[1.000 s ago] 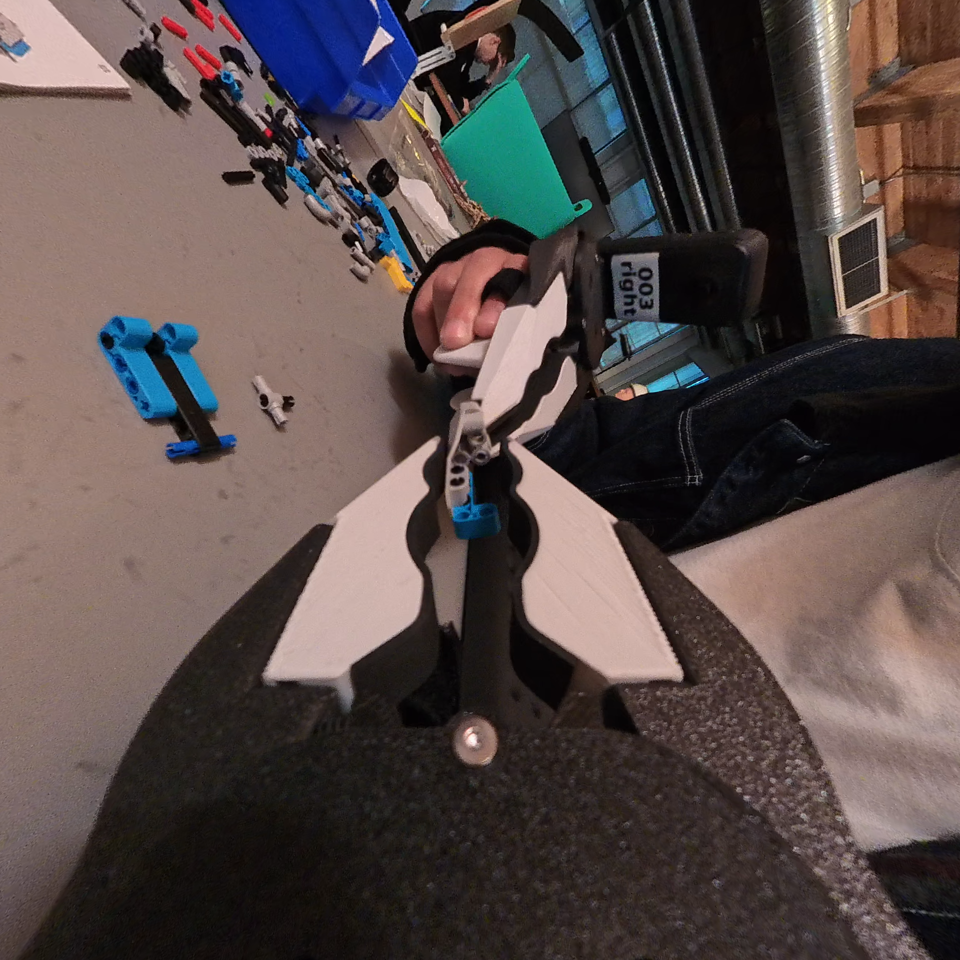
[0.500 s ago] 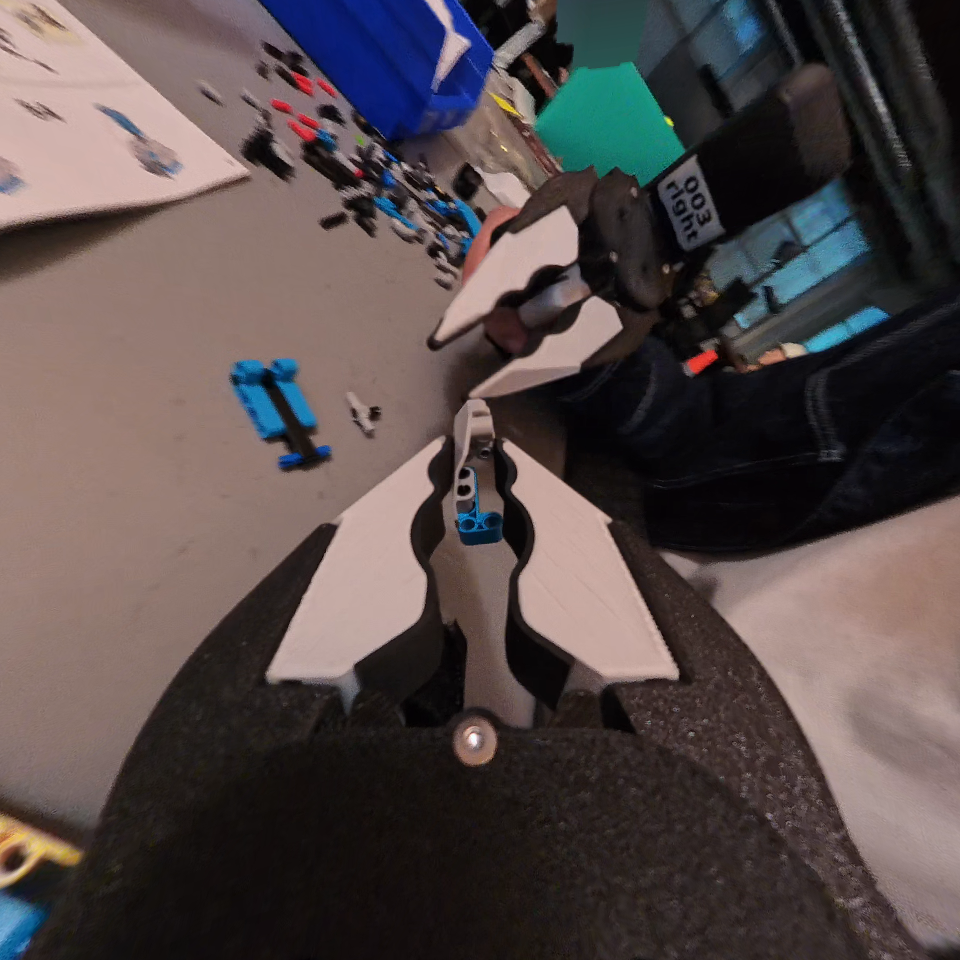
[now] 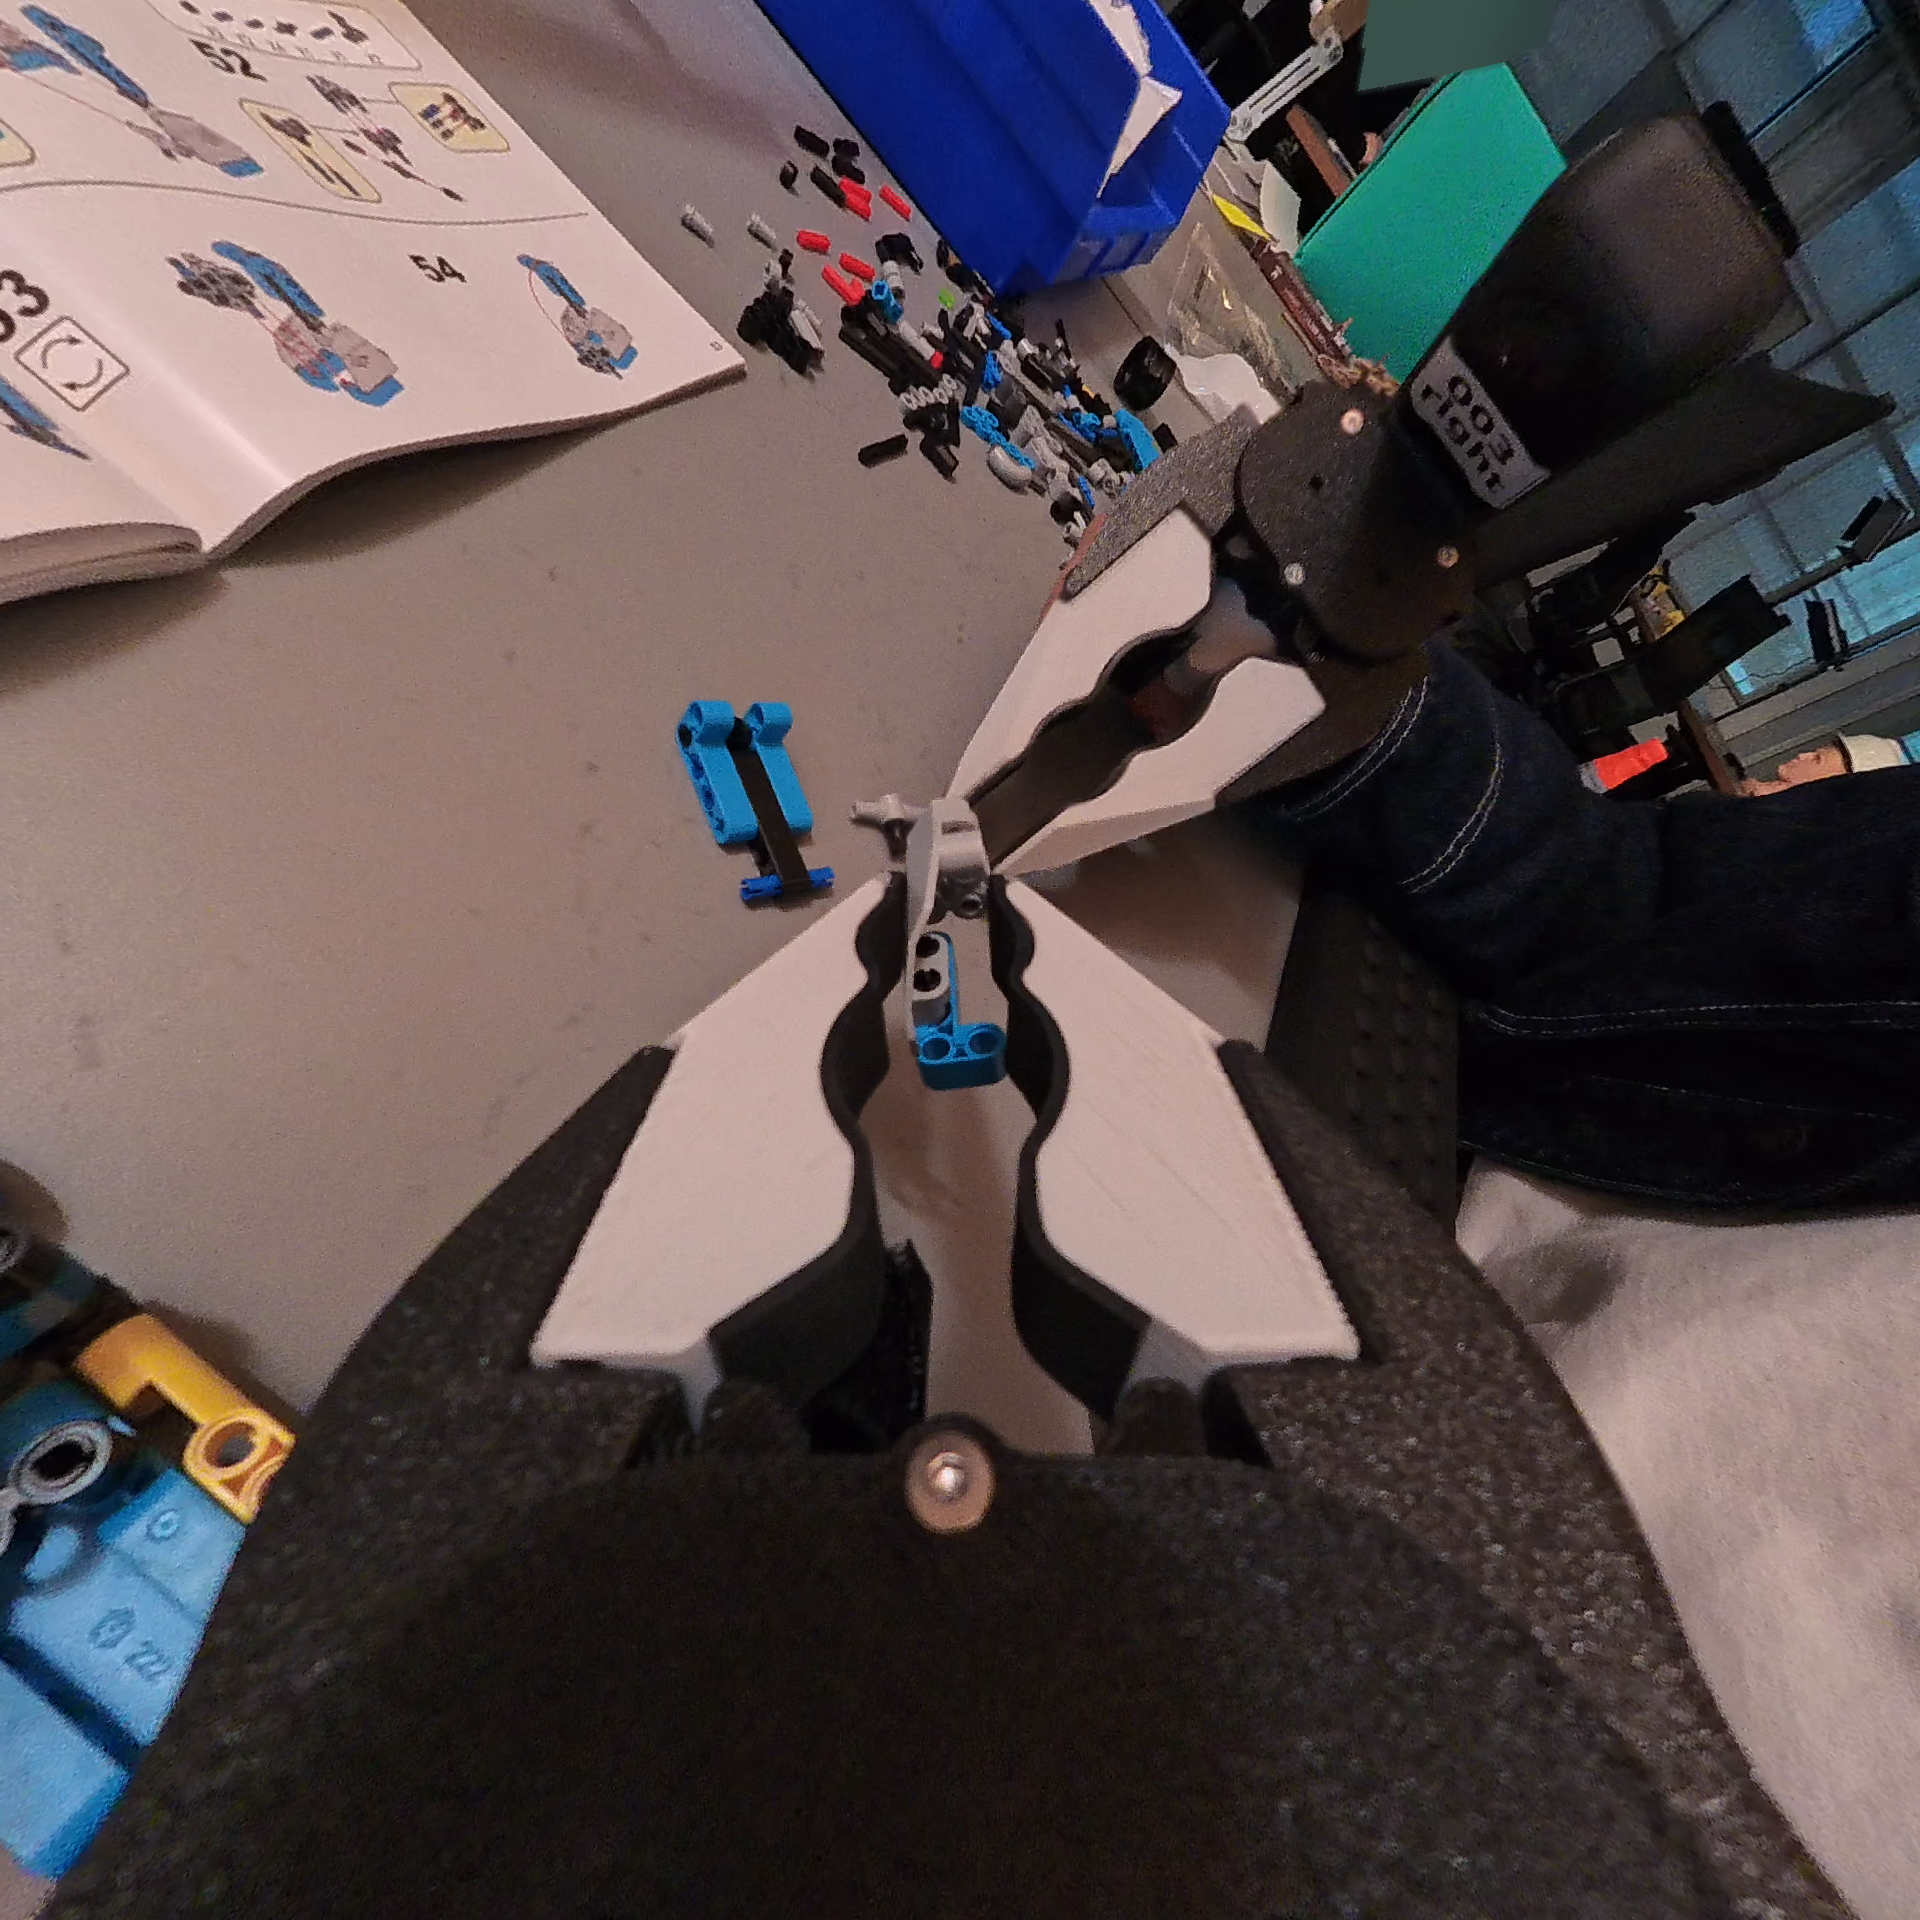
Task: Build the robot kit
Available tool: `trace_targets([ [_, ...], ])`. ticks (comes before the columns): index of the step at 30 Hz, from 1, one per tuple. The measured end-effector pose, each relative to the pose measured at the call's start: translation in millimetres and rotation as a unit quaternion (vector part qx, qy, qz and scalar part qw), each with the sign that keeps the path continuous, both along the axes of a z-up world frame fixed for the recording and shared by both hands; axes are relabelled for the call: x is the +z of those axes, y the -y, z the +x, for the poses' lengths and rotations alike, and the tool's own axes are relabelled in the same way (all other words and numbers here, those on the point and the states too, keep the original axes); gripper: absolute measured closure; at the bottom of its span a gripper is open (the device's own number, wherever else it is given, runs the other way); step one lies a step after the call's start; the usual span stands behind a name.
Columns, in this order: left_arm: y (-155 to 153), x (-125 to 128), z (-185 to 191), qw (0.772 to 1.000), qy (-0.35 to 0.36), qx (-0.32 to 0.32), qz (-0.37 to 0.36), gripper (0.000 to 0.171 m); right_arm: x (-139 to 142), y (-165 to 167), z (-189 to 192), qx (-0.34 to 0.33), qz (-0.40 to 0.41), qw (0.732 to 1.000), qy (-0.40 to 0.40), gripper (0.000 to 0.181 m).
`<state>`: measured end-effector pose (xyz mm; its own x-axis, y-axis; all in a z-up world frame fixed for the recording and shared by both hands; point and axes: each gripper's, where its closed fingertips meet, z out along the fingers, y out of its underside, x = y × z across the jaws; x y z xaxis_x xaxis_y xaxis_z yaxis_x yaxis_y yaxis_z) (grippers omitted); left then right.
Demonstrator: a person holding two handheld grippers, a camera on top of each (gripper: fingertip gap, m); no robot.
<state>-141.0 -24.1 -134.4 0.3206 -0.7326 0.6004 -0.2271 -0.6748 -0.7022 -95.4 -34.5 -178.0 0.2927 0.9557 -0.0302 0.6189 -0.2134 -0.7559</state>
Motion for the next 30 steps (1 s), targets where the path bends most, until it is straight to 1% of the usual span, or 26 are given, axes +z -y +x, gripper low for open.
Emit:
trace_targets([
  [2,-0.7,-1.0,-0.5,1.0,-0.001,0.002,-0.004,0.156,2.8,-7.1,2.6,-0.012,0.009,1.0,-0.005,0.165],
  [4,-0.6,-1.0,-0.4,1.0,-0.002,0.002,-0.004,0.156,-4.9,-15.8,7.0,-0.033,0.004,0.999,0.012,0.156],
  [5,-0.2,-0.9,-0.1,1.0,-0.001,0.001,-0.004,0.156,-9.0,-16.4,6.9,-0.039,-0.009,0.999,0.018,0.155],
  [7,0.8,-0.9,0.3,1.0,-0.001,-0.001,-0.005,0.156,-7.7,-16.8,3.2,-0.049,-0.017,0.999,0.011,0.155],
  [8,1.2,-1.0,0.5,1.0,-0.002,-0.002,-0.005,0.156,-6.3,-15.6,1.6,-0.051,-0.018,0.999,0.007,0.158],
  [10,1.5,-1.2,0.6,1.0,-0.002,-0.003,-0.007,0.156,-9.7,-14.5,0.3,-0.053,-0.019,0.998,0.016,0.173],
  [13,2.0,-1.5,0.6,1.0,-0.002,-0.003,-0.009,0.156,-9.5,-18.1,0.4,-0.045,0.017,0.998,0.032,0.176],
  [16,3.5,-3.4,1.5,1.0,-0.006,-0.006,-0.01,0.156,-9.4,-17.1,-0.8,-0.042,0.014,0.998,0.032,0.177],
  [18,2.3,-4.8,0.8,1.0,-0.01,-0.004,-0.008,0.156,-8.5,-17.4,-0.3,-0.041,0.026,0.998,0.039,0.177],
  [20,0.9,-5.6,-0.1,1.0,-0.01,0.0,-0.013,0.156,-2.6,-19.2,-1.3,-0.037,0.065,0.996,0.043,0.178],
  [21,-0.1,-6.0,-0.6,1.0,-0.009,0.003,-0.016,0.156,3.2,-18.1,-3.9,-0.026,0.093,0.994,0.042,0.178],
  [22,-1.4,-6.1,-1.3,1.0,-0.007,0.007,-0.019,0.156,11.6,-18.8,-6.6,-0.018,0.138,0.989,0.042,0.178],
  [24,-3.3,-5.2,-2.5,1.0,-0.002,0.012,-0.024,0.156,29.1,-19.2,-13.3,-0.004,0.237,0.97,0.049,0.178],
  [26,-4.9,-5.2,-3.4,0.999,0.001,0.016,-0.03,0.156,37.5,-14.7,-21.6,0.017,0.311,0.948,0.069,0.178],
  [28,-5.4,-5.2,-3.7,0.999,0.003,0.018,-0.033,0.156,41.6,-12.6,-27.0,0.025,0.358,0.929,0.091,0.178],
  [30,-5.8,-6.0,-3.7,0.999,0.002,0.019,-0.034,0.156,43.4,-11.6,-31.4,0.027,0.378,0.92,0.102,0.178],
])
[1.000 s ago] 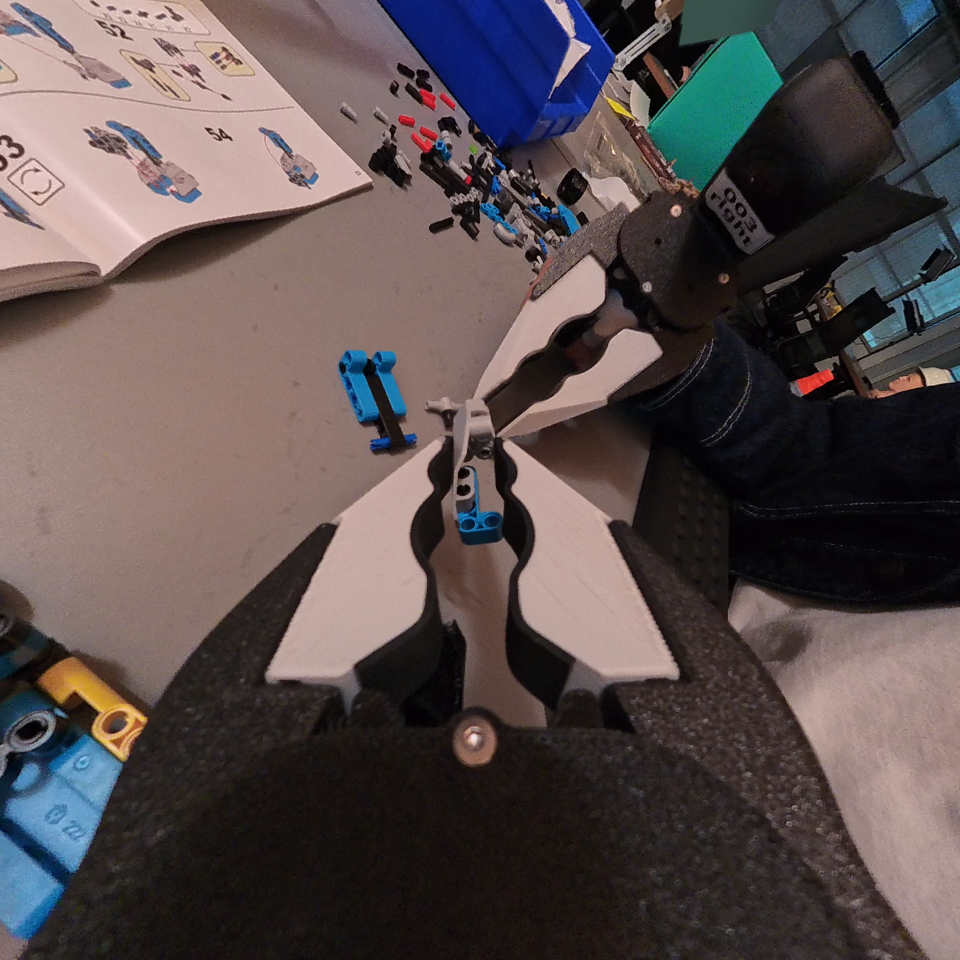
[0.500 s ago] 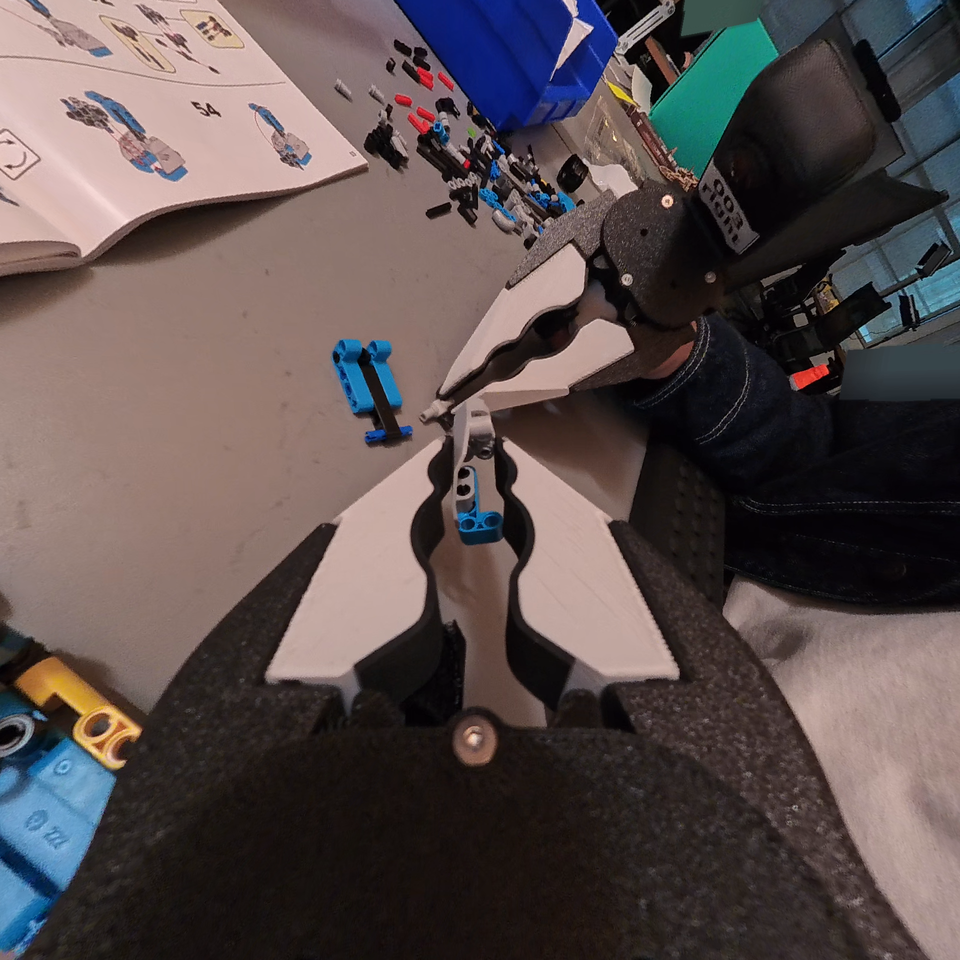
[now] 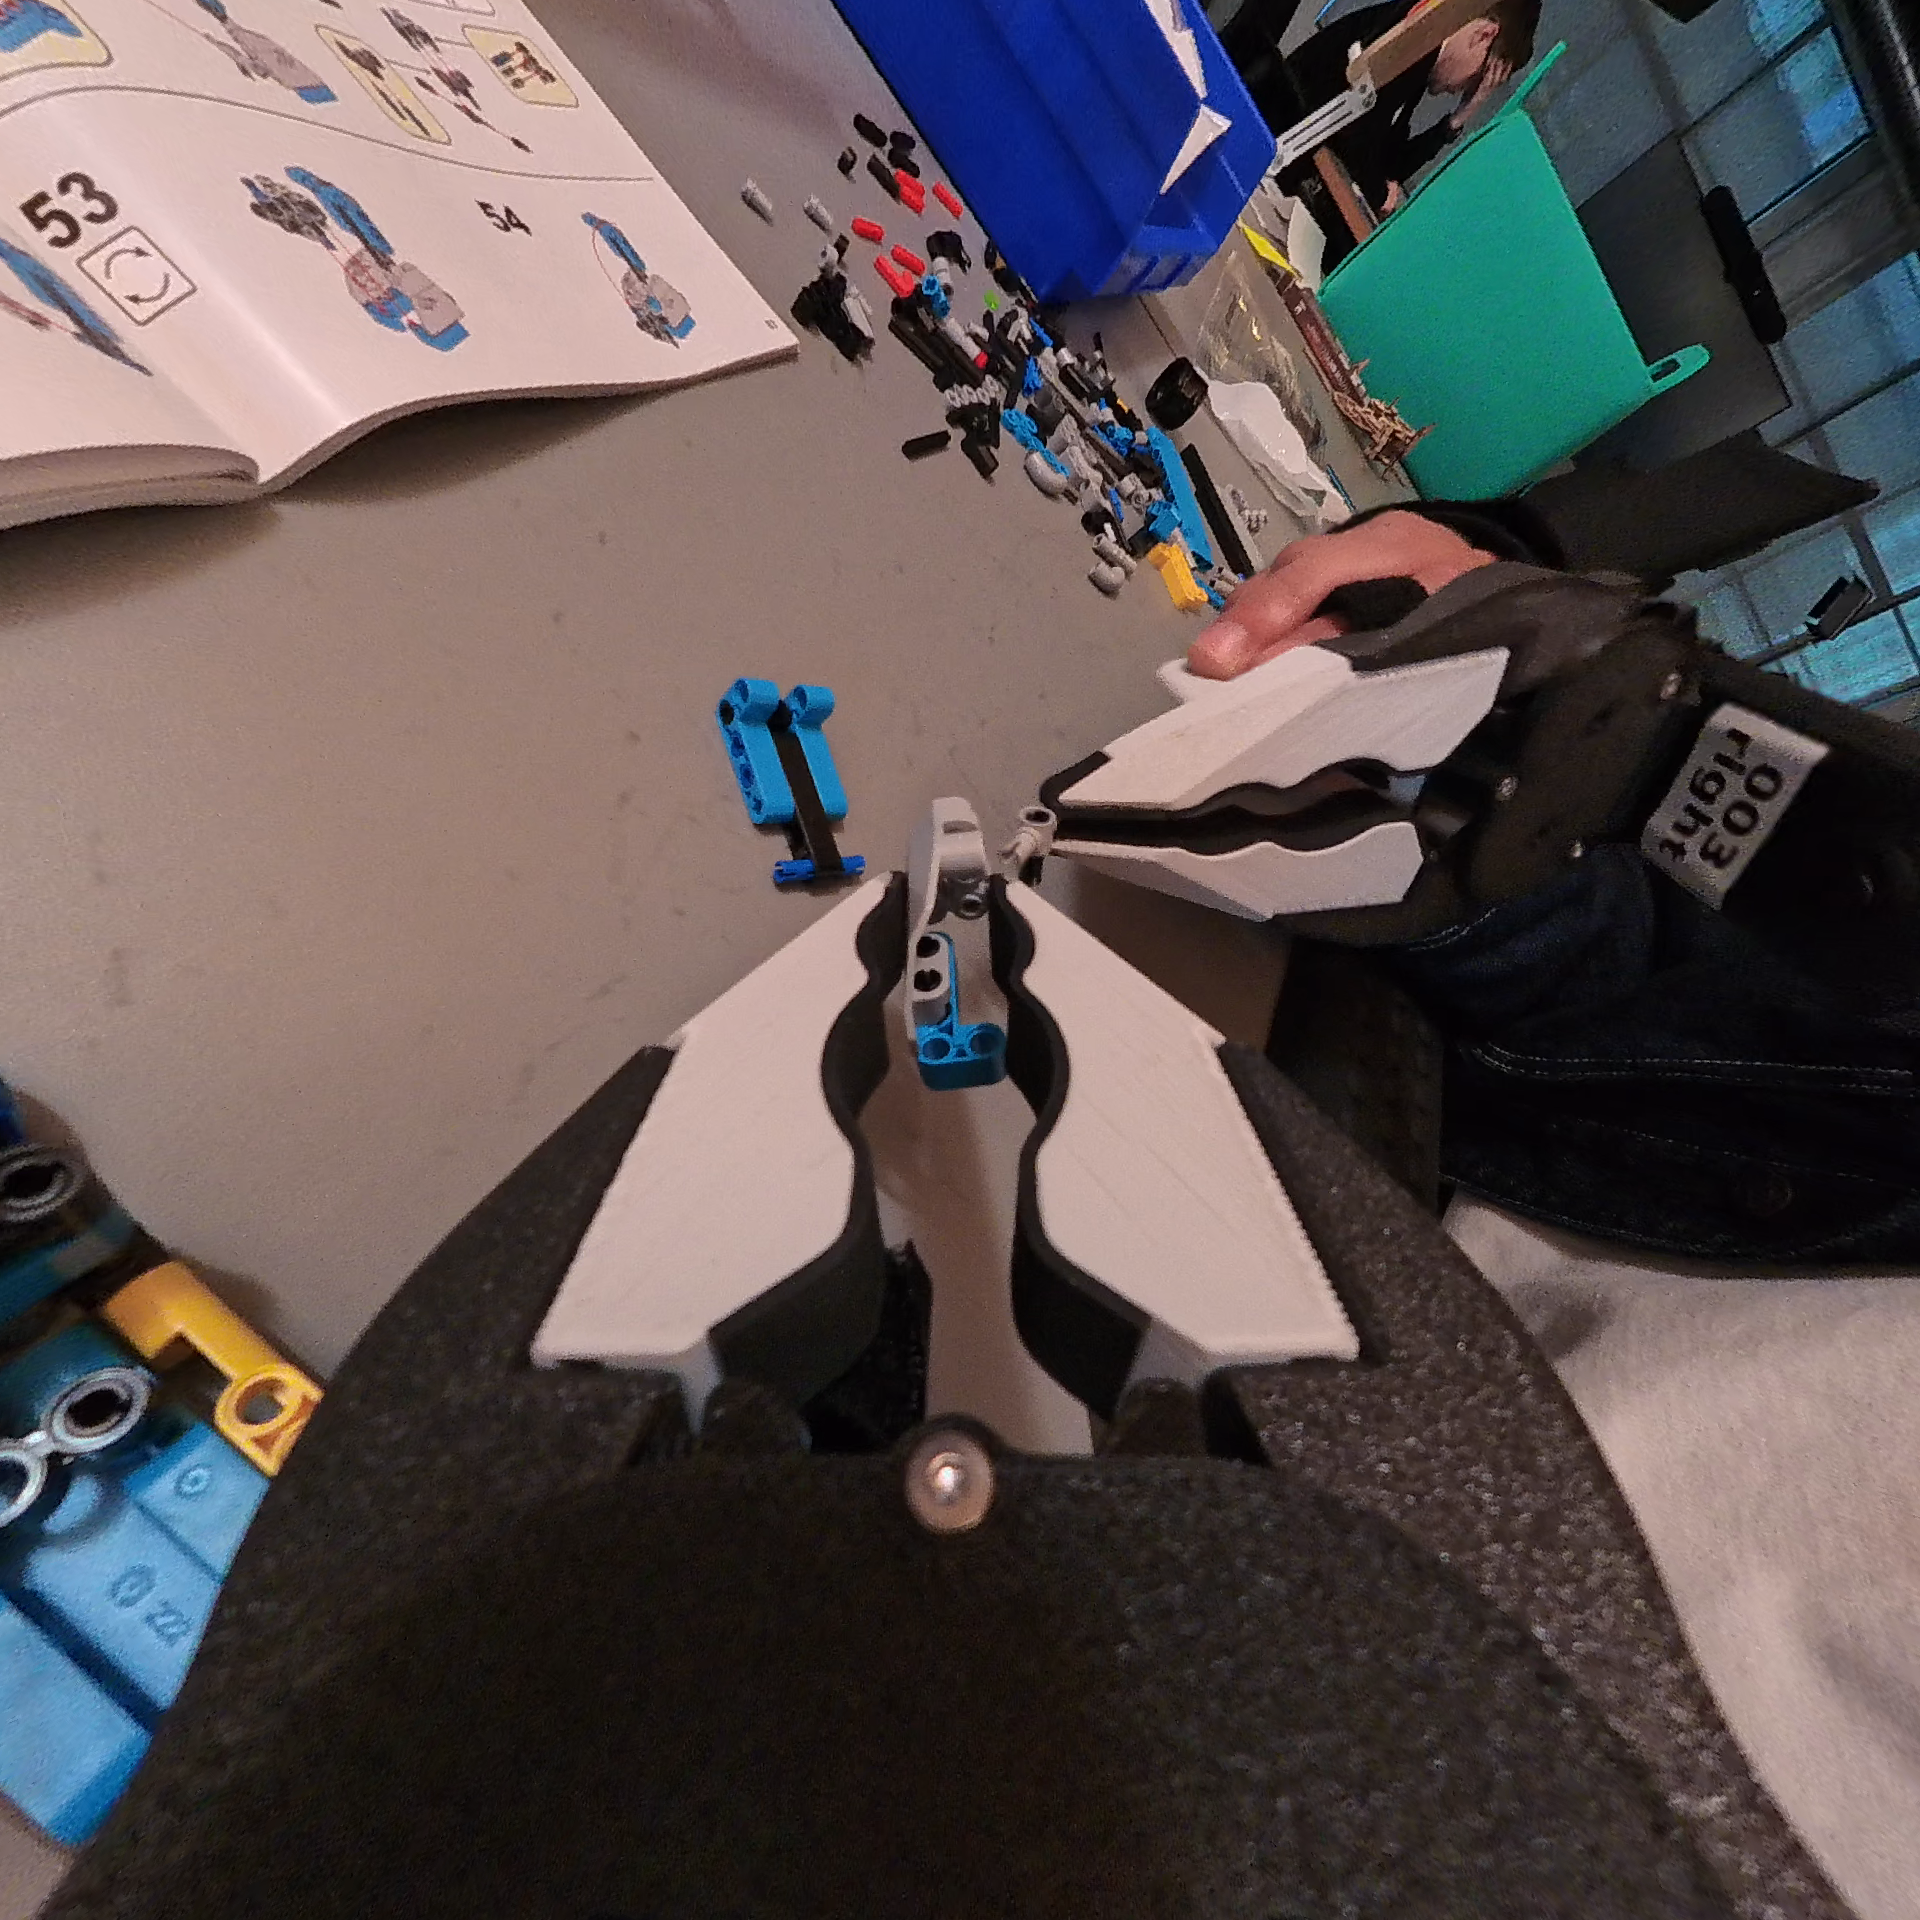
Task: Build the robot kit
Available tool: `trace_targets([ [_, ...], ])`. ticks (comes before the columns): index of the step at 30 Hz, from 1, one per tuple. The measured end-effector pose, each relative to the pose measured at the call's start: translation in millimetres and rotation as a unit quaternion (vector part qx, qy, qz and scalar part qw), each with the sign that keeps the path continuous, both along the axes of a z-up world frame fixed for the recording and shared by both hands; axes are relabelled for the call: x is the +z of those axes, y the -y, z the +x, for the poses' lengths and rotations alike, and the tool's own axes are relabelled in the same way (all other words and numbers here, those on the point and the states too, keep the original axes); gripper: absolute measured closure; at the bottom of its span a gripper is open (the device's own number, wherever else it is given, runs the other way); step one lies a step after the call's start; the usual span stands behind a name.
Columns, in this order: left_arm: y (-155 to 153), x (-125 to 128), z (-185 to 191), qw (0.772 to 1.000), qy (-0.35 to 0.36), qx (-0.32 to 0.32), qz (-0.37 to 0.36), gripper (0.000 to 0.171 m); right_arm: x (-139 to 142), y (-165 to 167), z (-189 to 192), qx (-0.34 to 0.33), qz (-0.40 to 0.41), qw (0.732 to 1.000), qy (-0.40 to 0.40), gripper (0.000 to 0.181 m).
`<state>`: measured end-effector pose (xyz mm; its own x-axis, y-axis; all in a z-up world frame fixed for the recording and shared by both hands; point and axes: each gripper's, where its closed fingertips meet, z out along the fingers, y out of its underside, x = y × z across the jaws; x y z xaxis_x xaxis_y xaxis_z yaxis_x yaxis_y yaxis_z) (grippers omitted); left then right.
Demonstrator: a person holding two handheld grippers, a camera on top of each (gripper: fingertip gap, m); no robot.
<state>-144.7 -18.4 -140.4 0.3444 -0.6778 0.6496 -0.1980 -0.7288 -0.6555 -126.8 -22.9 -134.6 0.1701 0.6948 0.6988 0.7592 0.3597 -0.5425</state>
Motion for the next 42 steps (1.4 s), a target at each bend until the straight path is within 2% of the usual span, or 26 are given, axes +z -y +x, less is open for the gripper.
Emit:
trace_targets([
  [5,0.3,-0.3,0.8,1.0,0.006,0.0,-0.01,0.156,0.7,0.9,-2.9,0.0,0.04,0.999,0.03,0.178],
  [12,-1.5,-4.2,-0.1,1.0,-0.006,0.004,-0.007,0.156,-8.3,-3.7,2.2,-0.019,0.035,0.998,0.058,0.178],
  [20,-2.7,-9.4,2.3,0.999,-0.039,0.011,0.024,0.156,-7.6,-1.0,-2.6,-0.018,0.036,0.998,0.051,0.178],
  [26,-0.1,-13.1,3.7,0.998,-0.05,0.006,0.024,0.156,-0.5,11.1,-11.7,0.018,-0.041,0.999,-0.026,0.178],
  [28,0.6,-13.1,3.6,0.998,-0.052,0.004,0.025,0.156,-6.3,14.3,-6.7,0.026,-0.065,0.998,-0.004,0.178],
  [30,-1.6,-11.7,1.5,0.998,-0.055,0.008,0.035,0.156,-15.4,15.9,9.7,0.035,-0.083,0.994,0.064,0.178],
  [33,1.5,-8.6,2.4,0.998,-0.048,0.002,0.035,0.156,-32.5,29.6,49.8,0.05,-0.185,0.96,0.206,0.178],
  [36,4.8,-4.9,4.2,0.999,-0.039,-0.004,0.034,0.156,-32.7,39.9,83.8,0.072,-0.241,0.917,0.309,0.178],
  [39,5.3,-4.0,3.7,0.999,-0.039,-0.004,0.036,0.156,-31.1,51.2,104.1,0.083,-0.306,0.873,0.371,0.178],
  [42,5.7,-4.5,3.3,0.998,-0.042,-0.006,0.039,0.156,-32.4,53.4,111.7,0.086,-0.355,0.847,0.386,0.178],
])
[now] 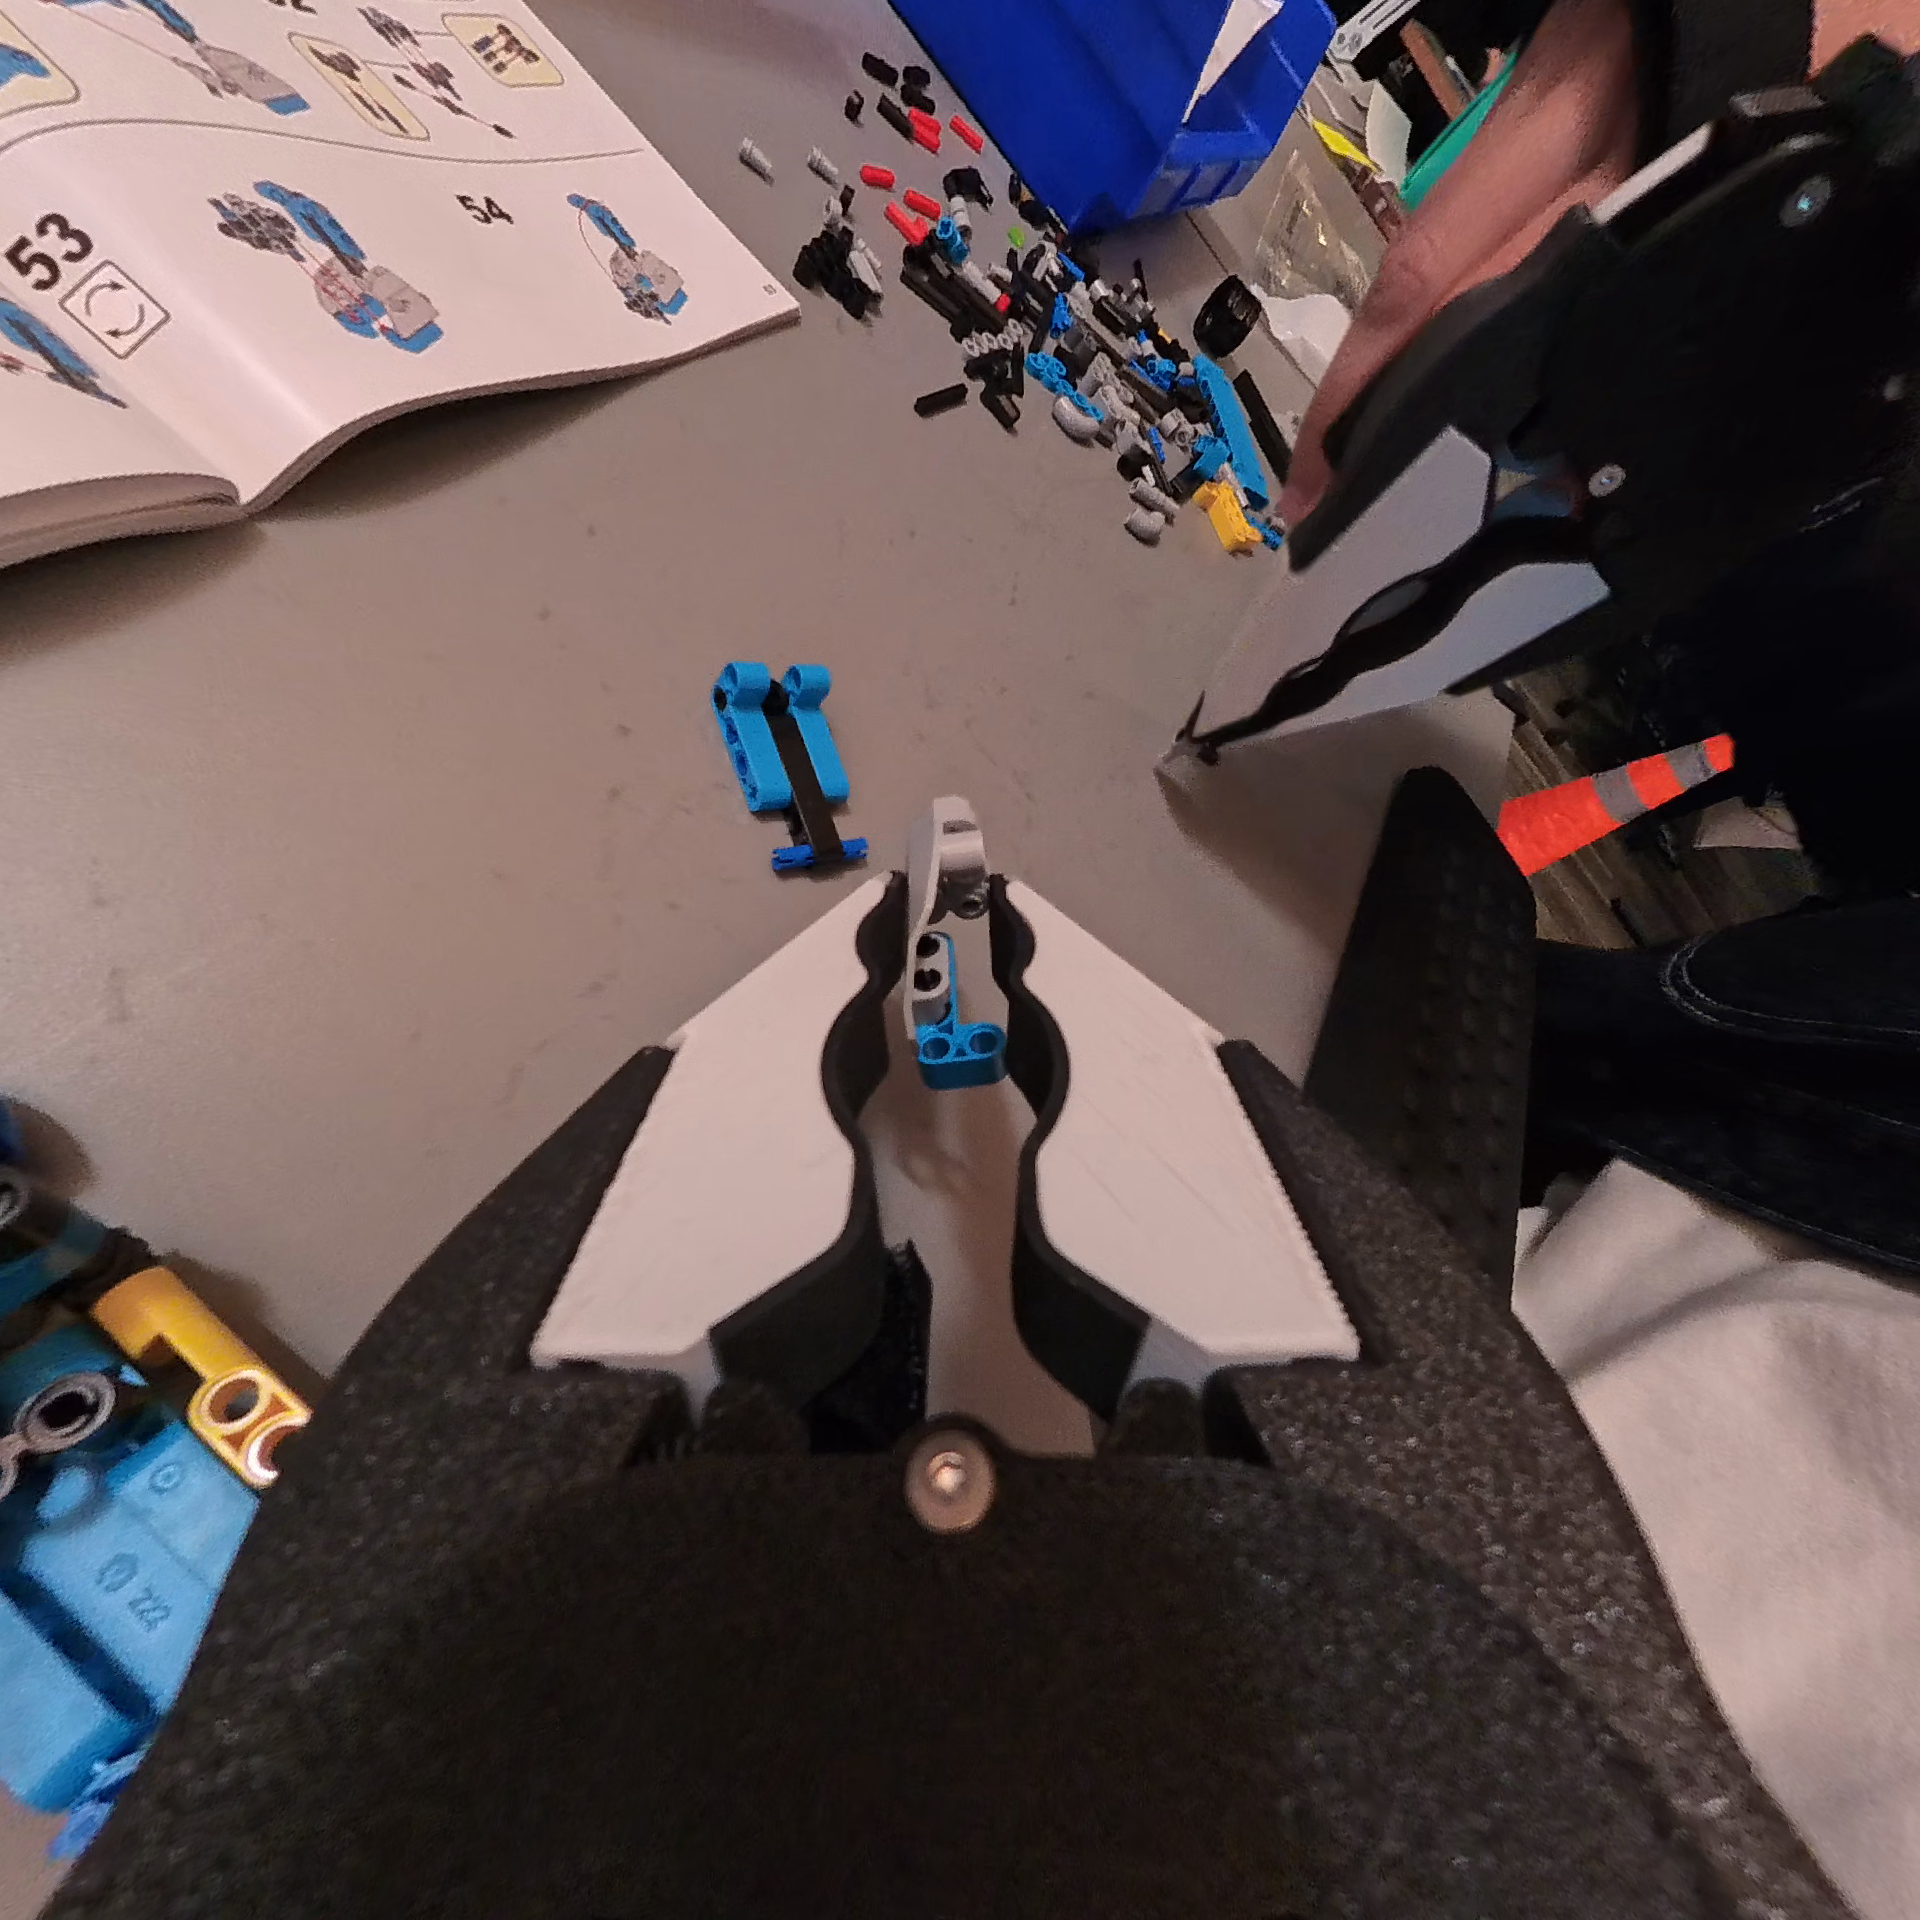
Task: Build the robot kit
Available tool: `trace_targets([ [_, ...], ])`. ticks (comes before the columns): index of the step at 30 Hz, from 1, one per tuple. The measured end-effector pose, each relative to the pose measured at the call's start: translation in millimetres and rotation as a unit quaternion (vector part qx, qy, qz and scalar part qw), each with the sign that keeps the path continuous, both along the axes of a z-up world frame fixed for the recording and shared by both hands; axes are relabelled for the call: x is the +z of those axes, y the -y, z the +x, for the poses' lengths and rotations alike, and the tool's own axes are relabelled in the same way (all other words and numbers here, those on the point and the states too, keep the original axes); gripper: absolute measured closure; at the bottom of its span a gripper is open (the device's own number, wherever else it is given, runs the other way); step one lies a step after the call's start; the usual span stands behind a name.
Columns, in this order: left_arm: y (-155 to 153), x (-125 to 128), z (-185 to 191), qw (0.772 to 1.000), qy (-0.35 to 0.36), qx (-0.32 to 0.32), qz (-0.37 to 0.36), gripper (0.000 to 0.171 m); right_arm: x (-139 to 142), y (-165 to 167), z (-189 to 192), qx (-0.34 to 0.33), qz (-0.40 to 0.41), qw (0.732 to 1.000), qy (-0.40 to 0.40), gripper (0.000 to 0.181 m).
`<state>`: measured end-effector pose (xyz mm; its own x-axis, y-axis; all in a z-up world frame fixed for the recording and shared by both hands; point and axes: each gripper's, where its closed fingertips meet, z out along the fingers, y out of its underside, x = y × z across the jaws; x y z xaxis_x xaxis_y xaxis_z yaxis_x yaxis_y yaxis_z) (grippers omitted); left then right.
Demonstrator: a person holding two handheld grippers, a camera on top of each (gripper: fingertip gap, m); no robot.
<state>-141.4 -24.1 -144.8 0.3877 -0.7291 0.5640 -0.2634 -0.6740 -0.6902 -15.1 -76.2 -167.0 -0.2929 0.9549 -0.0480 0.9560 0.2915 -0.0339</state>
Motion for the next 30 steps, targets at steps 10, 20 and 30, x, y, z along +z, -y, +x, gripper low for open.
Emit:
trace_targets([
  [10,2.4,-0.3,0.9,1.0,-0.006,-0.005,0.006,0.156,-8.0,-1.5,4.9,-0.019,0.016,0.999,0.023,0.177],
  [20,3.0,0.3,1.1,1.0,-0.002,-0.006,0.0,0.156,4.6,-15.0,13.8,-0.353,0.089,0.925,-0.113,0.151],
  [30,7.0,3.9,2.8,1.0,0.008,-0.015,-0.005,0.156,-15.2,-12.4,0.2,-0.511,0.102,0.82,-0.238,0.15],
])
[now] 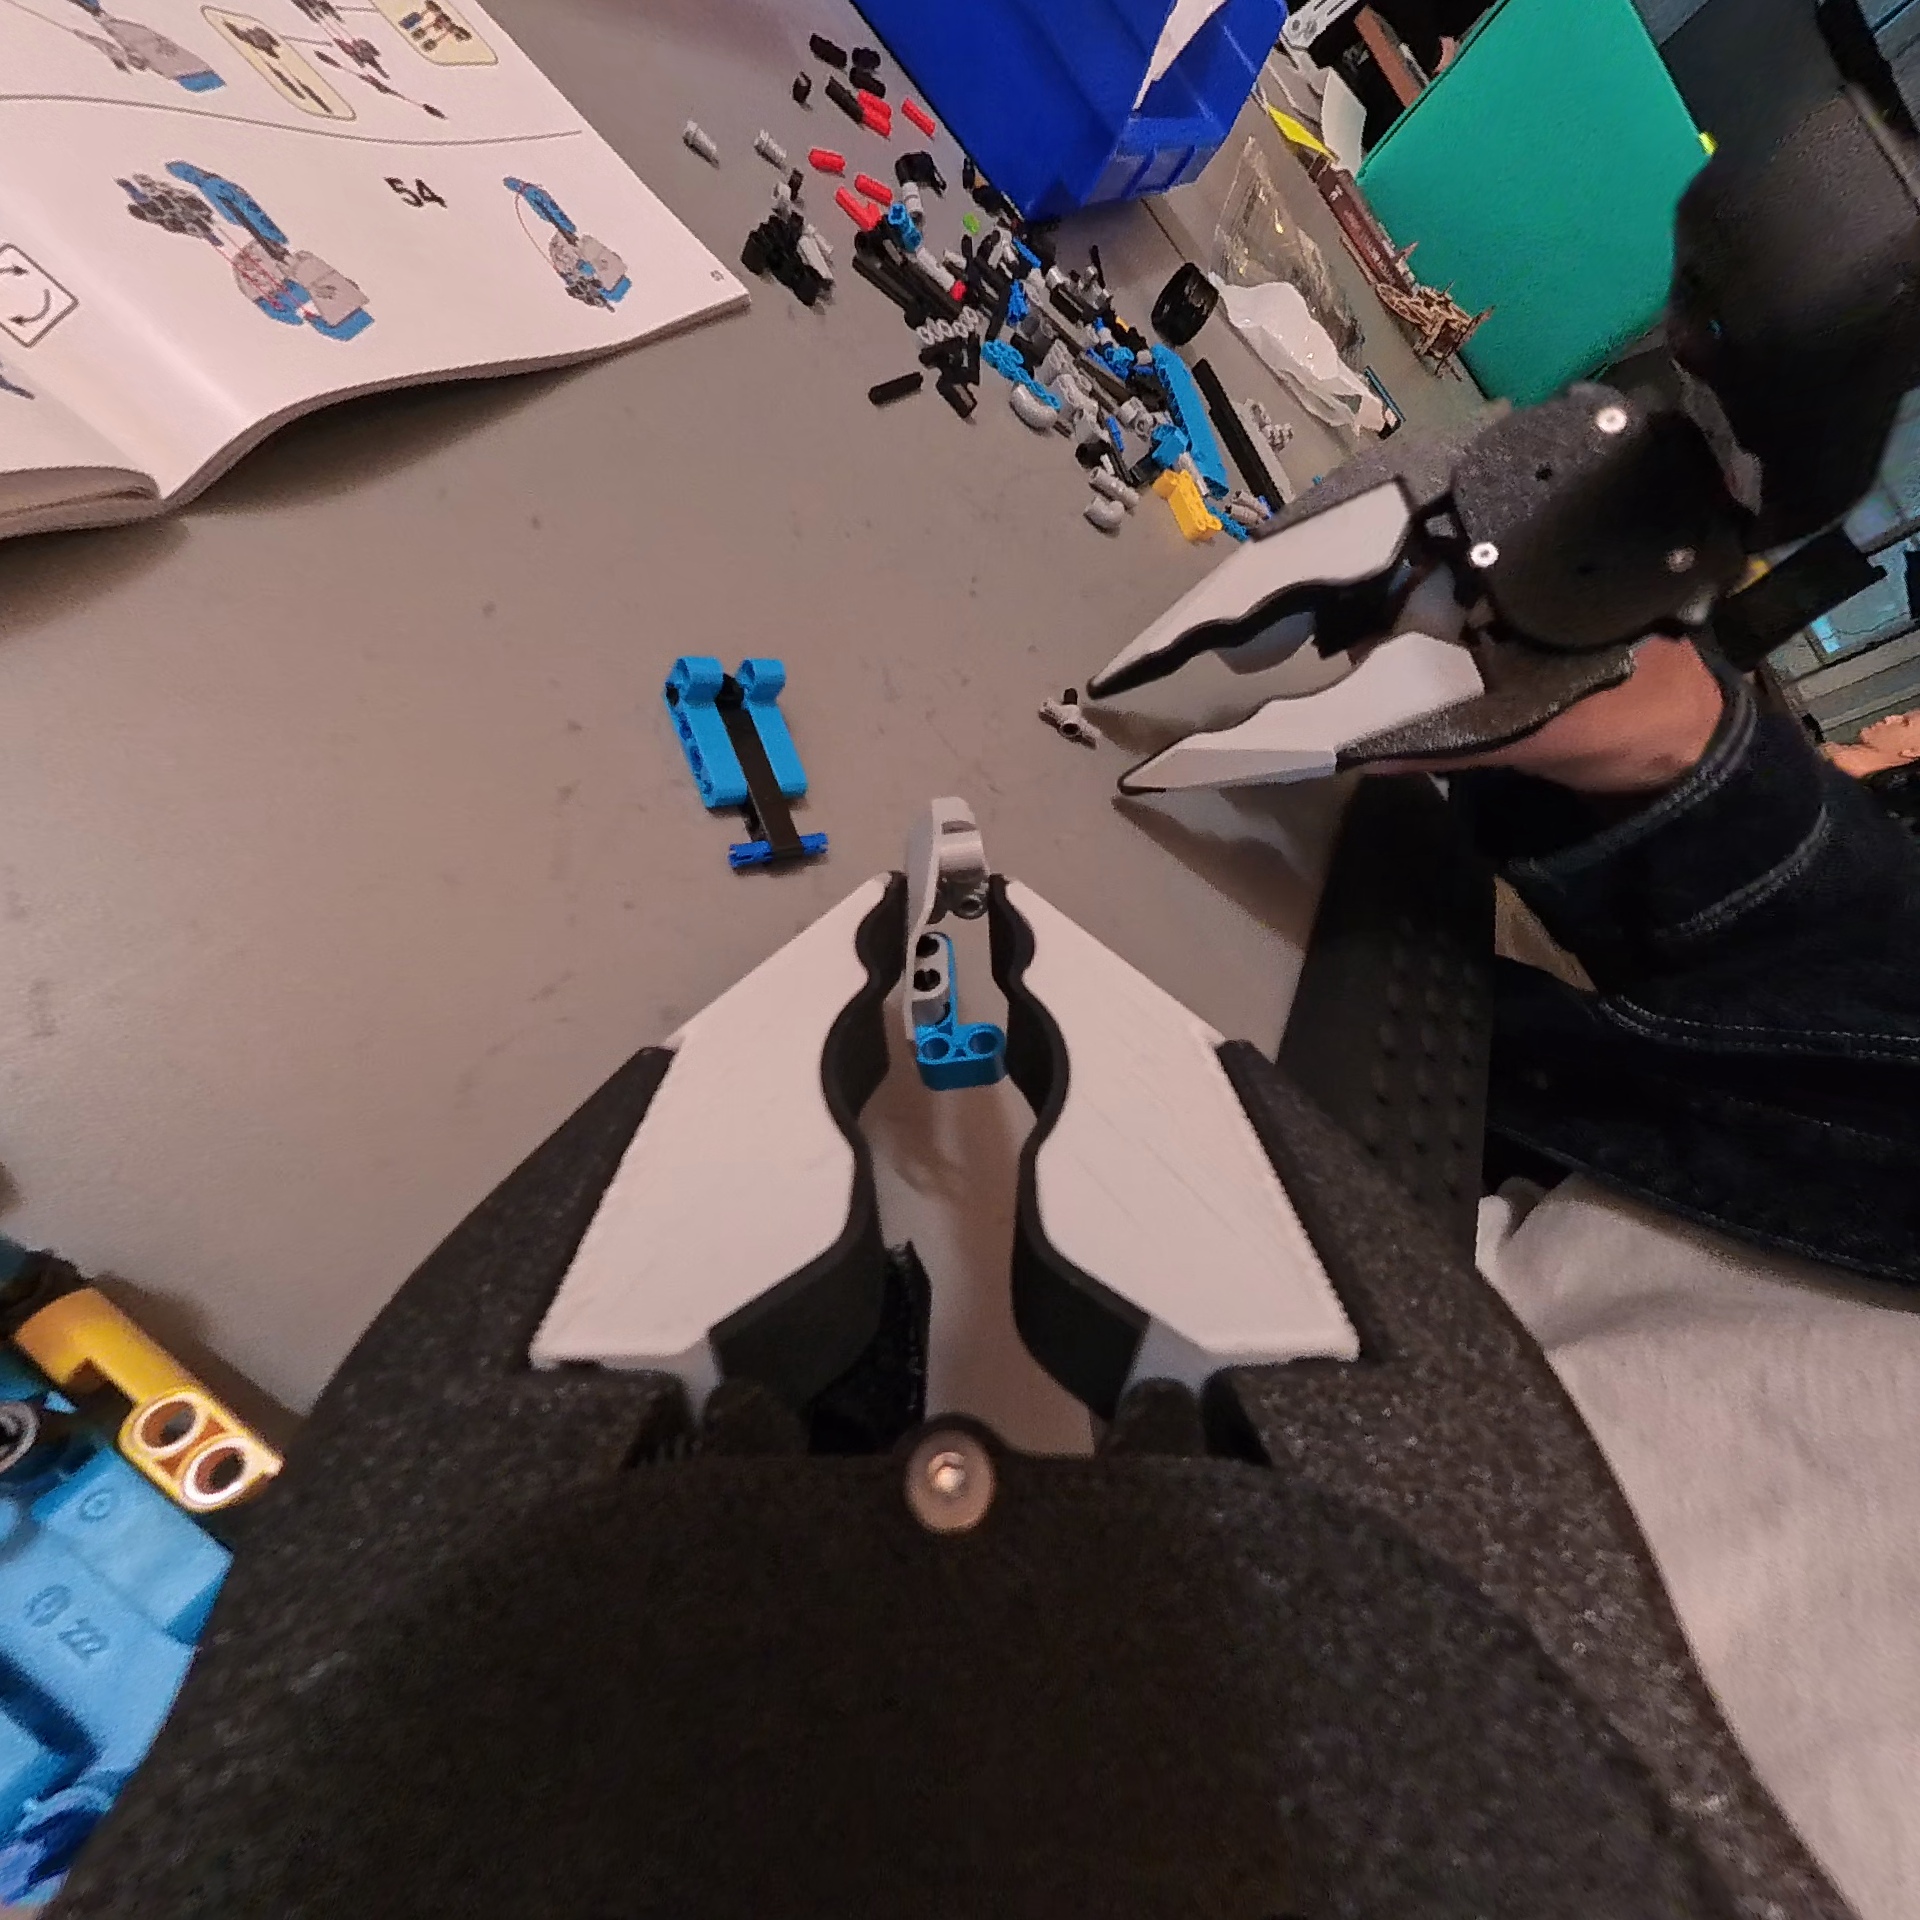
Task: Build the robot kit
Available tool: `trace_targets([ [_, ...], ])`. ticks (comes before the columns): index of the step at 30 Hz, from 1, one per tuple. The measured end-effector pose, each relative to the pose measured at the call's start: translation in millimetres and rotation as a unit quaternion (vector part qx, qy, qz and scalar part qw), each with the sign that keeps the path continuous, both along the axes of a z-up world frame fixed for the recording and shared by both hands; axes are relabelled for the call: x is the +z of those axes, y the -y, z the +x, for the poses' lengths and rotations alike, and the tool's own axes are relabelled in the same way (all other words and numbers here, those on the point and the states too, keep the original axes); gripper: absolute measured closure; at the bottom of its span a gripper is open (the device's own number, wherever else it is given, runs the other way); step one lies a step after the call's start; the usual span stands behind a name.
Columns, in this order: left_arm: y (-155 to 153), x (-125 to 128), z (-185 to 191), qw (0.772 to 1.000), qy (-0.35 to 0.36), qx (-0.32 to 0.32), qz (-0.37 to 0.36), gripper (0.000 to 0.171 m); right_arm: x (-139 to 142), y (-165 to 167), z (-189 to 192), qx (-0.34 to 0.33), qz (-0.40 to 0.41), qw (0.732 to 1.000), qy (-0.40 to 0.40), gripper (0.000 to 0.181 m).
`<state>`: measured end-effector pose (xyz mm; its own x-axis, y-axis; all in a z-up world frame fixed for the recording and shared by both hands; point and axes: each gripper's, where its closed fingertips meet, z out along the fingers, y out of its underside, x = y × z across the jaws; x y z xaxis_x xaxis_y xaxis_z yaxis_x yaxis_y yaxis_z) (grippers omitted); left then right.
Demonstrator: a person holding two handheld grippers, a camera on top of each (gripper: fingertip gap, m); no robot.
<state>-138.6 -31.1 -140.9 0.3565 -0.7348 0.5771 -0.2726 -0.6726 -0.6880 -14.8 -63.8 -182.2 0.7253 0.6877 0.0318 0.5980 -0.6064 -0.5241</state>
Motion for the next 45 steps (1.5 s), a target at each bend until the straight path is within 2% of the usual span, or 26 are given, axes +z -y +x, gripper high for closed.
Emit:
trace_targets([
  [5,-0.9,-2.4,-0.7,1.0,-0.007,0.001,0.003,0.156,-4.8,6.5,-7.6,0.064,-0.071,0.995,-0.043,0.155],
  [10,-2.6,-3.8,-1.9,1.0,-0.01,0.004,0.003,0.156,2.4,8.9,-19.4,0.081,-0.057,0.994,-0.047,0.164],
  [13,-1.5,-3.4,-1.4,1.0,-0.01,0.002,0.004,0.156,6.5,-3.8,-8.4,0.049,-0.051,0.996,-0.052,0.164],
  [18,0.2,-2.1,-0.6,1.0,-0.007,-0.002,0.004,0.156,1.4,-17.3,3.2,-0.013,-0.077,0.989,-0.124,0.16],
  [24,0.1,-2.8,-0.5,1.0,-0.009,-0.003,0.004,0.156,3.1,-17.0,-3.7,-0.005,-0.062,0.98,-0.189,0.154],
  [32,0.4,-4.6,-0.1,1.0,-0.012,-0.003,0.002,0.156,-1.1,-22.9,-3.1,-0.005,-0.028,0.984,-0.175,0.153],
  [39,0.5,-5.2,0.2,1.0,-0.013,-0.004,0.002,0.156,-6.2,-21.8,-1.5,0.035,0.033,0.996,-0.079,0.155],
  [42,0.4,-5.4,0.1,1.0,-0.013,-0.004,0.002,0.156,-6.1,-15.9,-7.5,0.061,0.038,0.995,-0.069,0.17],
  [45,0.7,-5.5,0.4,1.0,-0.014,-0.004,0.003,0.156,-5.8,-15.7,-7.3,0.071,0.053,0.995,-0.049,0.17],
])
